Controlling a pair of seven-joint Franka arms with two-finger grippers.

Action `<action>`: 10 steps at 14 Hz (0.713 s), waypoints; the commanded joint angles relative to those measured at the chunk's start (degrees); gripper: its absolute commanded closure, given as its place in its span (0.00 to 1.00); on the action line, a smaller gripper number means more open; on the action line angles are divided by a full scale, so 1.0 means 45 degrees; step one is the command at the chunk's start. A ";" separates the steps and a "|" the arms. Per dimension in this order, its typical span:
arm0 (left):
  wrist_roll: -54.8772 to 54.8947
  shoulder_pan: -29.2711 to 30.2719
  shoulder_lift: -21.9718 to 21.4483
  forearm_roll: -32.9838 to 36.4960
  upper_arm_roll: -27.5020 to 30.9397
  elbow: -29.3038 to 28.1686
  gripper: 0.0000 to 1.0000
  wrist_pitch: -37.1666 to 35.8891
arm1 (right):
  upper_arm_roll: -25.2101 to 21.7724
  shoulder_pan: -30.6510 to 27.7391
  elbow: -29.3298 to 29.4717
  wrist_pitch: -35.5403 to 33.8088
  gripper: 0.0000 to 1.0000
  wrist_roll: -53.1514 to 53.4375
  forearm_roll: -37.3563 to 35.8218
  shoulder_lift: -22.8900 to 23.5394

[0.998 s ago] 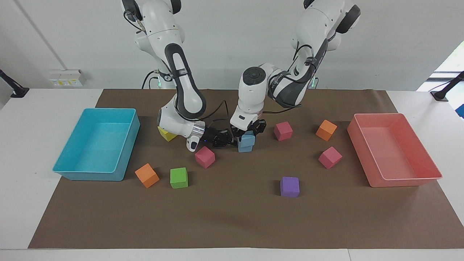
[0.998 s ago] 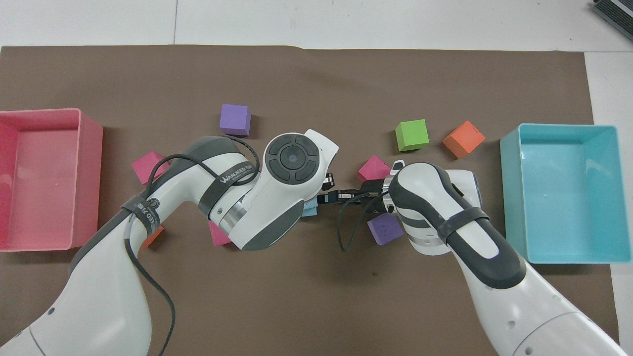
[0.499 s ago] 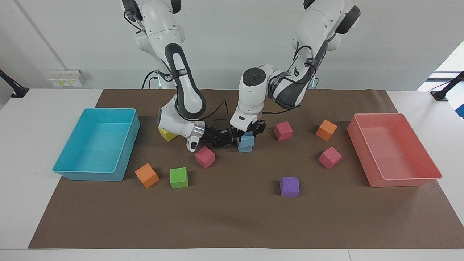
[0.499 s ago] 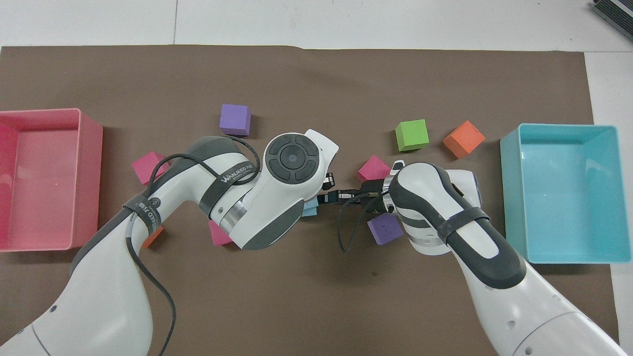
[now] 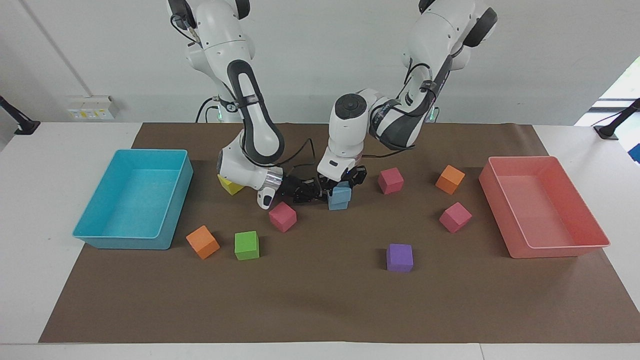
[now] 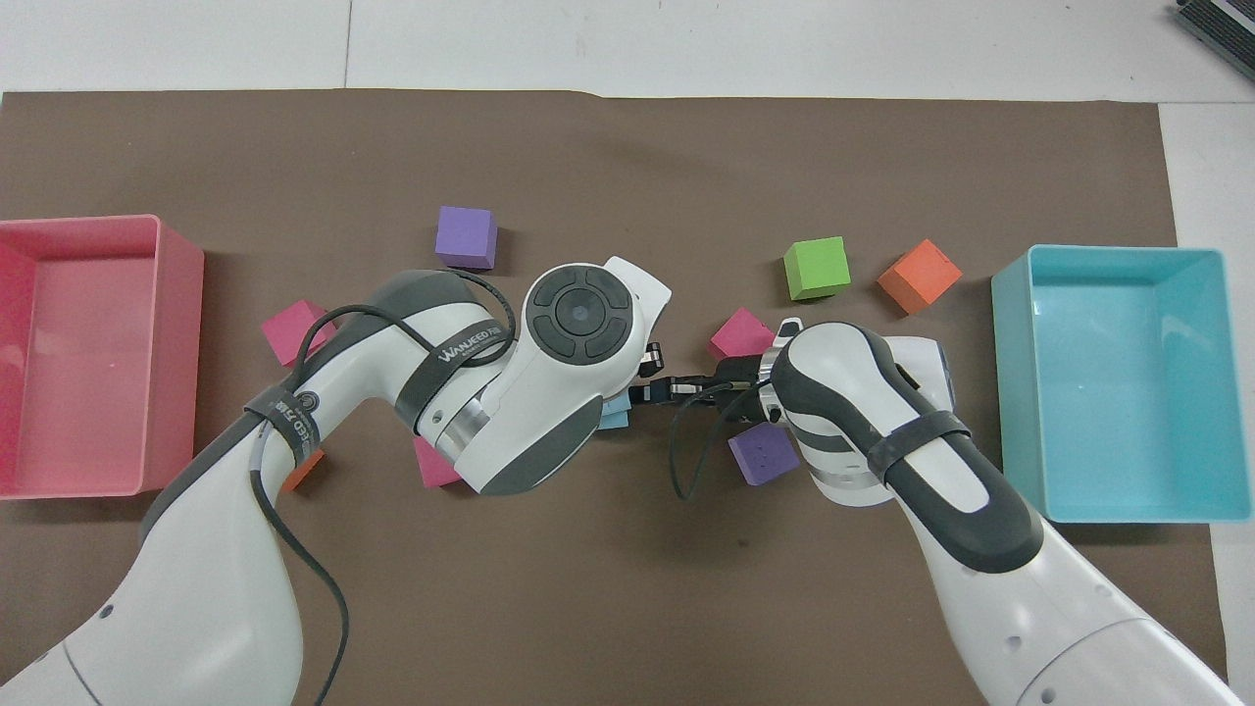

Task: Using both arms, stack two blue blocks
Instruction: 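Lower the held cube onto the centered blue cube with the left gripper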

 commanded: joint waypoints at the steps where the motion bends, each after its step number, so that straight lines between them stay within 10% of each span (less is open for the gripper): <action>1: -0.0299 -0.0137 -0.0055 0.0345 0.0084 -0.0098 1.00 -0.0041 | 0.0055 -0.0071 -0.0308 -0.0035 1.00 -0.0429 0.0457 -0.0267; 10: -0.0221 -0.0137 -0.0055 0.0345 0.0084 0.0020 1.00 -0.0372 | 0.0074 -0.0071 -0.0308 -0.0054 1.00 -0.0429 0.0496 -0.0267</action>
